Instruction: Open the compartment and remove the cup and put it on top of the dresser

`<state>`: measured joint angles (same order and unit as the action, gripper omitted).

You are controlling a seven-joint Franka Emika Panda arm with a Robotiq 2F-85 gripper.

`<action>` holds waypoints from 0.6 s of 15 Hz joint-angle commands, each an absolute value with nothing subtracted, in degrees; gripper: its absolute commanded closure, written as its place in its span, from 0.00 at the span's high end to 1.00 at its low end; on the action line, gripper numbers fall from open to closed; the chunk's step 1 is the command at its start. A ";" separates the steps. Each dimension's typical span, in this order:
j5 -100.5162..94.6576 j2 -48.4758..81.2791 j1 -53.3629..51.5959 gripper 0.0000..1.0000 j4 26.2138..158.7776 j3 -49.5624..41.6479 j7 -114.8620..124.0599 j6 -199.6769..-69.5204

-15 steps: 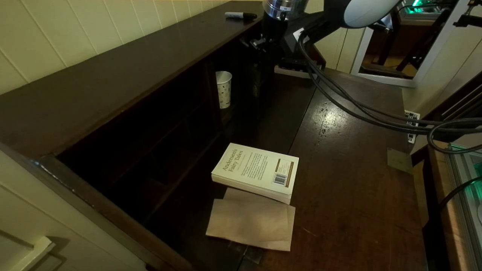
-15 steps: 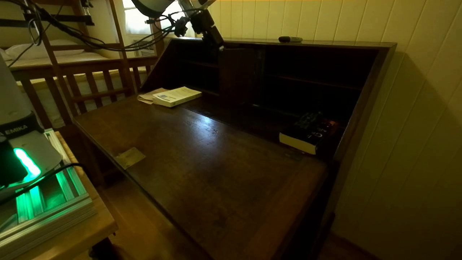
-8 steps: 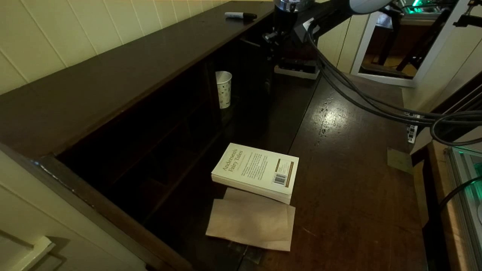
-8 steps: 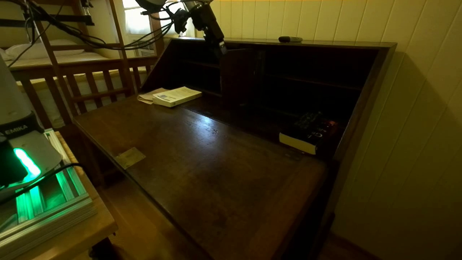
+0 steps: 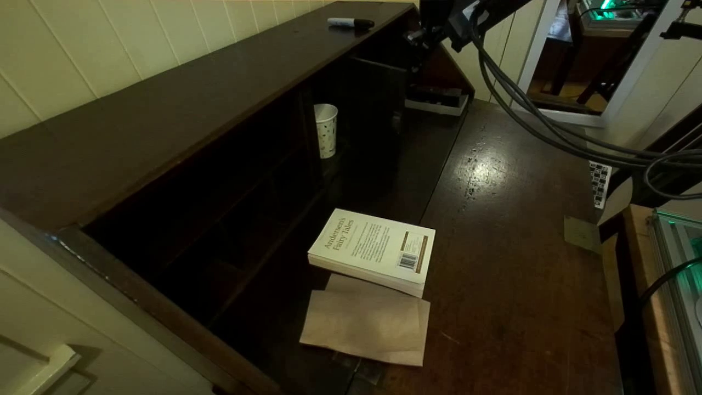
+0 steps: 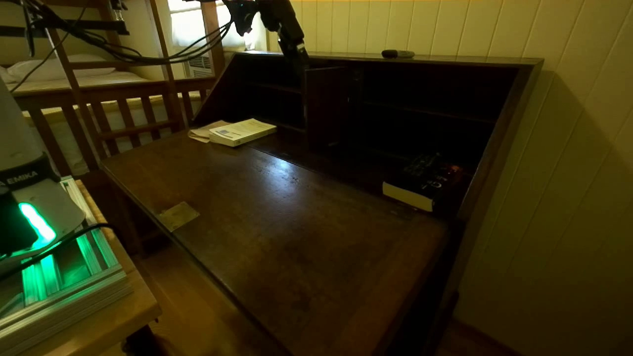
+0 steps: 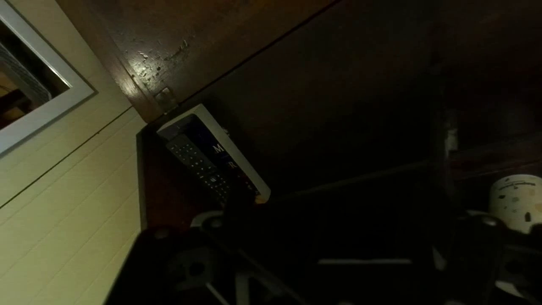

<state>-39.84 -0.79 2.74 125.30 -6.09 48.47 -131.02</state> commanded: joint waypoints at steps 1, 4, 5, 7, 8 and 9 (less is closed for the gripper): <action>-39.33 -2.71 3.94 1.00 127.18 -5.72 46.62 -130.71; -35.89 -3.98 3.62 1.00 128.41 -5.23 44.25 -132.70; -35.43 -3.96 3.58 1.00 128.30 -5.08 43.84 -133.17; -35.37 -3.34 3.72 1.00 127.84 -4.85 44.27 -135.97; -35.91 -2.55 3.92 1.00 127.55 -4.88 44.93 -137.96; -35.88 -2.20 4.02 1.00 127.50 -4.94 44.95 -139.57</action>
<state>-37.41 -1.58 3.28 126.06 -5.17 46.10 -135.04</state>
